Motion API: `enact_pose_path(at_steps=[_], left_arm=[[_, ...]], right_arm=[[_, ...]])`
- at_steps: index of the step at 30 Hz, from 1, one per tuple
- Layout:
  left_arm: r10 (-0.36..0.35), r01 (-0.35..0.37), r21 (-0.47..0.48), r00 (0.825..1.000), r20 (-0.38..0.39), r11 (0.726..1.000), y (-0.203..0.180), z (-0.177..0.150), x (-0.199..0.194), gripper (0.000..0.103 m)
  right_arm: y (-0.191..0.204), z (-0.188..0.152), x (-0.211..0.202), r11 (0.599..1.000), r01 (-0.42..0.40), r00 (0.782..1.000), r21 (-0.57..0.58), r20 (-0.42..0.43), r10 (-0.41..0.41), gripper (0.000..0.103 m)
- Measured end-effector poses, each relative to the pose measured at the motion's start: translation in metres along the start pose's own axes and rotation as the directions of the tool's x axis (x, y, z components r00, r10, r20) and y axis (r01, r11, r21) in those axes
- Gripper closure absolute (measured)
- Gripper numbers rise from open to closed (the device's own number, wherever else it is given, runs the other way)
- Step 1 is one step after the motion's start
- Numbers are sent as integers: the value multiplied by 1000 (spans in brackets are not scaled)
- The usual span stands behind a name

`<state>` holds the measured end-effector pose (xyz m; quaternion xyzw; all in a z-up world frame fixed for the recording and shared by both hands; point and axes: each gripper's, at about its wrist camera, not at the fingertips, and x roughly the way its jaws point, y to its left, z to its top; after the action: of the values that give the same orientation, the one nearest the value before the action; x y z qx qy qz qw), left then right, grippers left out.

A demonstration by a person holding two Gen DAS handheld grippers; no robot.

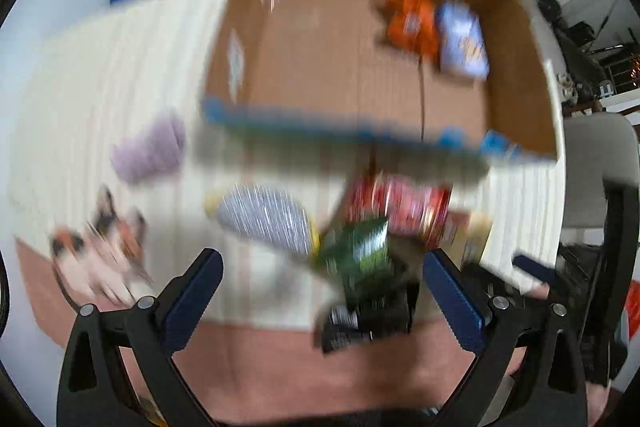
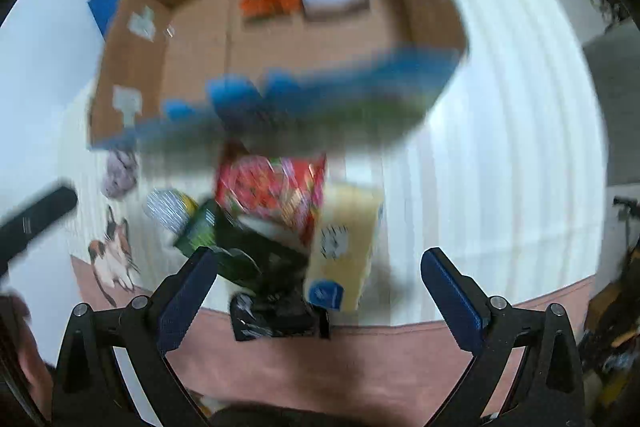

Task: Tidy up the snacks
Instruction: 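Grasp the green snack bag with the left tool while the right tool grasps the yellow tissue pack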

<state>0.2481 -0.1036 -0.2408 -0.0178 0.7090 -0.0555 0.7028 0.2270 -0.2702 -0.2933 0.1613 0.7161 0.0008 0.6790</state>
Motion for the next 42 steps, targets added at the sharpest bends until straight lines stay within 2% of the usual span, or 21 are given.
enact_pose_path(at_steps=[2,3,4,5,7,10,12,14,15,18,19,23,27,30,32,33,35,38,42], left_arm=[[0,0,-6,999,-35,1000,-3,-13,21,1],[5,-5,-6,999,-47,1000,-4,-17,27,2],[0,0,0,998,-68,1000,-8,-21,37,10],[-7,8,7,996,-85,1000,-11,-23,42,24],[-18,19,9,992,-127,1000,-17,-30,54,39],[-34,35,3,989,-142,999,-26,-37,63,40],[-43,43,-5,987,-153,999,-34,-40,68,40],[-71,69,-18,983,-170,997,-45,-41,77,38],[-73,69,-29,982,-177,997,-49,-40,83,38],[-91,78,-73,977,-194,994,-57,-35,98,38],[-83,67,-86,976,-203,994,-59,-32,105,38],[2,-28,-117,978,-210,993,-63,-20,124,38],[43,-68,-129,982,-187,989,-61,-18,128,38],[77,-94,-108,985,-153,990,-60,-19,126,50],[102,-113,-83,987,-126,990,-60,-23,122,63],[107,-116,-77,987,-121,990,-59,-25,120,66],[106,-114,-68,988,-116,991,-57,-27,116,73],[121,-126,-41,988,-101,991,-50,-34,108,76],[128,-130,-10,988,-86,991,-46,-51,94,77]], right_arm=[[-4,-3,17,1000,19,1000,-17,-5,-19,12],[-8,-3,26,1000,22,1000,-13,-10,-22,24],[-12,-4,31,1000,25,1000,-6,-17,-25,37],[-17,-5,35,1000,22,999,2,-23,-22,41],[-33,-10,33,999,-19,1000,37,-14,20,41],[-54,-17,20,998,3,1000,60,3,-3,41],[-70,-19,11,996,46,999,74,8,-46,41],[-84,-22,6,994,41,999,97,5,-42,40],[-89,-23,4,993,34,999,115,3,-35,39],[-91,-22,7,992,13,1000,126,-2,-13,20],[-89,-22,11,992,10,1000,127,-4,-9,19],[-76,-16,29,992,26,999,120,-29,-23,19],[-68,-14,48,991,8,998,132,-57,-1,19],[-64,-13,61,990,32,998,137,-64,-23,20],[-67,-14,65,988,49,997,146,-67,-40,25],[-69,-15,65,988,54,997,141,-65,-45,34],[-71,-17,67,990,52,997,129,-61,-44,34],[-79,-27,64,992,57,997,113,-58,-51,35],[-84,-45,55,994,22,999,107,-49,-17,36]])
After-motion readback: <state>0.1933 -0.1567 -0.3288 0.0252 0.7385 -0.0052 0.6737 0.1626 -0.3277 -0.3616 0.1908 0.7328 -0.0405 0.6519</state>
